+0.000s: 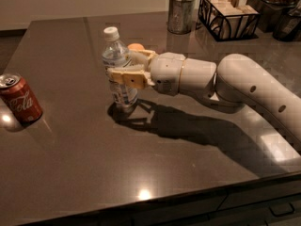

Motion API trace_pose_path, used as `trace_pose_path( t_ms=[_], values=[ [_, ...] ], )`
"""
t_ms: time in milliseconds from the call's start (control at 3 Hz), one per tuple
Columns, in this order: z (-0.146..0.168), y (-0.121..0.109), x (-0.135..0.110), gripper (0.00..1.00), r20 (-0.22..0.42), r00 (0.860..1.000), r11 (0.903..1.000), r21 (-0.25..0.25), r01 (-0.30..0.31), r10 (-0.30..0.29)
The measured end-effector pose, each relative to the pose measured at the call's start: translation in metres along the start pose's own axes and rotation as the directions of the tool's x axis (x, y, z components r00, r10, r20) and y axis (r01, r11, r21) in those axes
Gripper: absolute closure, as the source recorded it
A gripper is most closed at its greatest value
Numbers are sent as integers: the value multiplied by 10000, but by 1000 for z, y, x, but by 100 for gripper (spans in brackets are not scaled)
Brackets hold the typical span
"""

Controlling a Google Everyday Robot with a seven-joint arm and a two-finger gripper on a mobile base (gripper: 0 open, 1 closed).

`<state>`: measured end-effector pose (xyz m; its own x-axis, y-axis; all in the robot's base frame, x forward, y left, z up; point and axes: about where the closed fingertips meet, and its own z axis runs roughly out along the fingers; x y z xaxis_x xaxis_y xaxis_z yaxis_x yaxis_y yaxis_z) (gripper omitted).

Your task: Place blue plastic bottle upright

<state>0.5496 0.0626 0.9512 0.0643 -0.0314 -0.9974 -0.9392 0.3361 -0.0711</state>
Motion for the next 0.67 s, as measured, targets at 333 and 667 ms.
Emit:
trace_pose_path(
  t_ms=[333,667],
  values=[
    [-3,-2,5,84,581,9982,9999,-67,119,-115],
    [-5,-4,10,63,959,9954,9998,-161,85,-70]
  ],
)
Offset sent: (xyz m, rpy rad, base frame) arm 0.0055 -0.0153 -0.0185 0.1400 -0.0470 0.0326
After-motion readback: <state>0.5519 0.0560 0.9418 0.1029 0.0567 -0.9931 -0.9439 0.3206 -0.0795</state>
